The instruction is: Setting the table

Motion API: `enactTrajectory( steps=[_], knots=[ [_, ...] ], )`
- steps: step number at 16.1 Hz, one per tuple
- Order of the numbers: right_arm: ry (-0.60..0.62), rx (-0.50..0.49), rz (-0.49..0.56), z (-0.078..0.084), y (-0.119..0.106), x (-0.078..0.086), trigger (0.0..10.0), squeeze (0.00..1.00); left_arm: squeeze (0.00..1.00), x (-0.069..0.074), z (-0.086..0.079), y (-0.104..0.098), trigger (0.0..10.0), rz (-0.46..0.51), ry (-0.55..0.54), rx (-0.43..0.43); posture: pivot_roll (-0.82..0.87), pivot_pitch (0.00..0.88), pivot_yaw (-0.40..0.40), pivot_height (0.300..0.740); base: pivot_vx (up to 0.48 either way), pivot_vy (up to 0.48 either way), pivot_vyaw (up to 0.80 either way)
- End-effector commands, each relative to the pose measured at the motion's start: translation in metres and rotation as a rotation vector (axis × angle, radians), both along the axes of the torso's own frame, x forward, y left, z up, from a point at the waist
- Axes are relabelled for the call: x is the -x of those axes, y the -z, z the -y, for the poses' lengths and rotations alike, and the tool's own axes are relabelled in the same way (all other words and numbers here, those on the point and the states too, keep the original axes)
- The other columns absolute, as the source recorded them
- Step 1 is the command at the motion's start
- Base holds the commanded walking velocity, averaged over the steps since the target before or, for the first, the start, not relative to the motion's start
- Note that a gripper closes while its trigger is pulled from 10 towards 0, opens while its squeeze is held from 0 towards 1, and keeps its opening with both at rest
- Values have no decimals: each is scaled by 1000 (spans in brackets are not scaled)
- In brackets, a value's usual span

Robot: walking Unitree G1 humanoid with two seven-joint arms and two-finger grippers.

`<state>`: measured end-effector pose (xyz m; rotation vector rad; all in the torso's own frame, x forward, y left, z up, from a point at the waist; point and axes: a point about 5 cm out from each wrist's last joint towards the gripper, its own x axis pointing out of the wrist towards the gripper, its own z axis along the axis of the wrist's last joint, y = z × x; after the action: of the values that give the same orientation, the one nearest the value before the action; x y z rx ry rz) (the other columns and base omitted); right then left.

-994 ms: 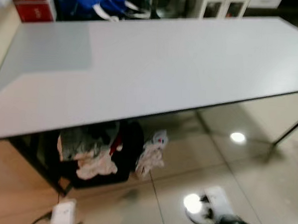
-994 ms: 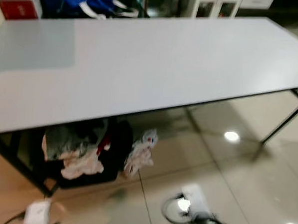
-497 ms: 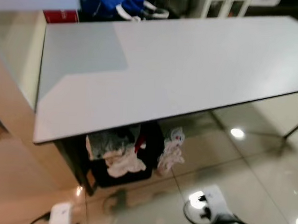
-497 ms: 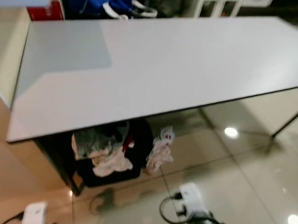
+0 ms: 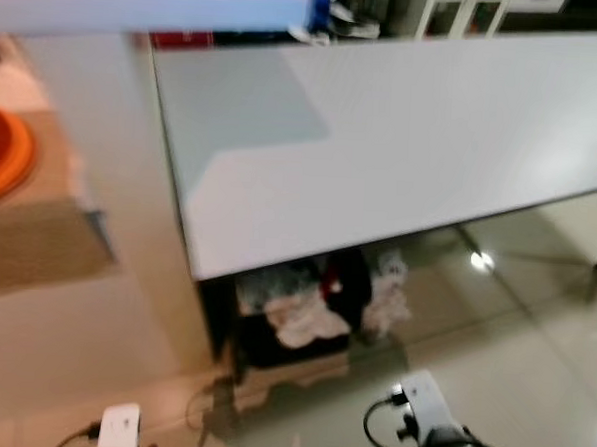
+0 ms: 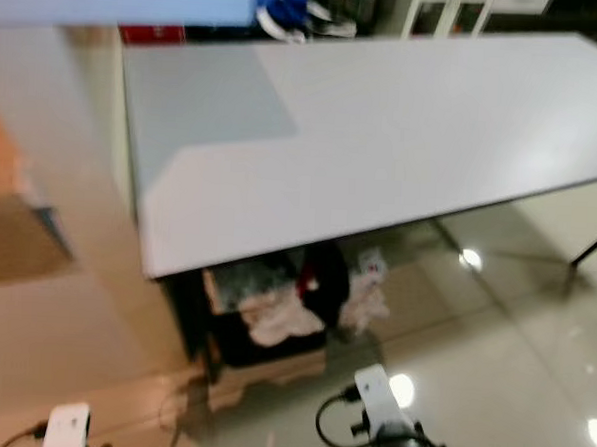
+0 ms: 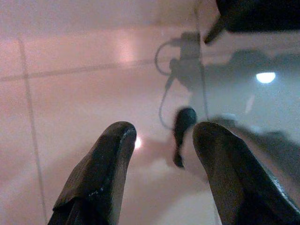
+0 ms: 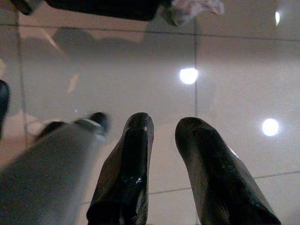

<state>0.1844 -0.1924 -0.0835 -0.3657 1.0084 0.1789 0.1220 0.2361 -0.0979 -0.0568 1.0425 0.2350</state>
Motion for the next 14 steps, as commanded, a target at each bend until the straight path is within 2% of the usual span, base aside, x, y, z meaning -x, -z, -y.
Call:
enactTrajectory(
  steps=[1,4,6,7,11,14],
  knots=[
    [24,22,-8,12,0,4,10000,0,0,-1,10,2,10000,2,20,23,-71,45,-22,740,0,480,0],
    [34,15,-13,12,0,3,10000,0,0,-6,14,0,10000,43,8,58,-72,41,-20,740,0,0,0],
    [48,11,-9,14,-1,2,10000,0,0,-11,9,-3,10000,87,-57,84,-71,36,-17,740,0,0,0],
    [63,2,0,13,-2,0,10000,0,0,-18,2,-8,10000,152,-101,97,-71,38,-12,740,0,0,0],
    [192,-96,54,13,-7,-9,10000,0,0,-48,-15,-30,10000,337,-54,-5,-58,49,-21,740,0,0,0],
    [212,-100,66,17,-9,-12,10000,0,0,-52,-12,-32,10000,359,-16,-7,-58,50,-22,740,0,0,0]
  ],
)
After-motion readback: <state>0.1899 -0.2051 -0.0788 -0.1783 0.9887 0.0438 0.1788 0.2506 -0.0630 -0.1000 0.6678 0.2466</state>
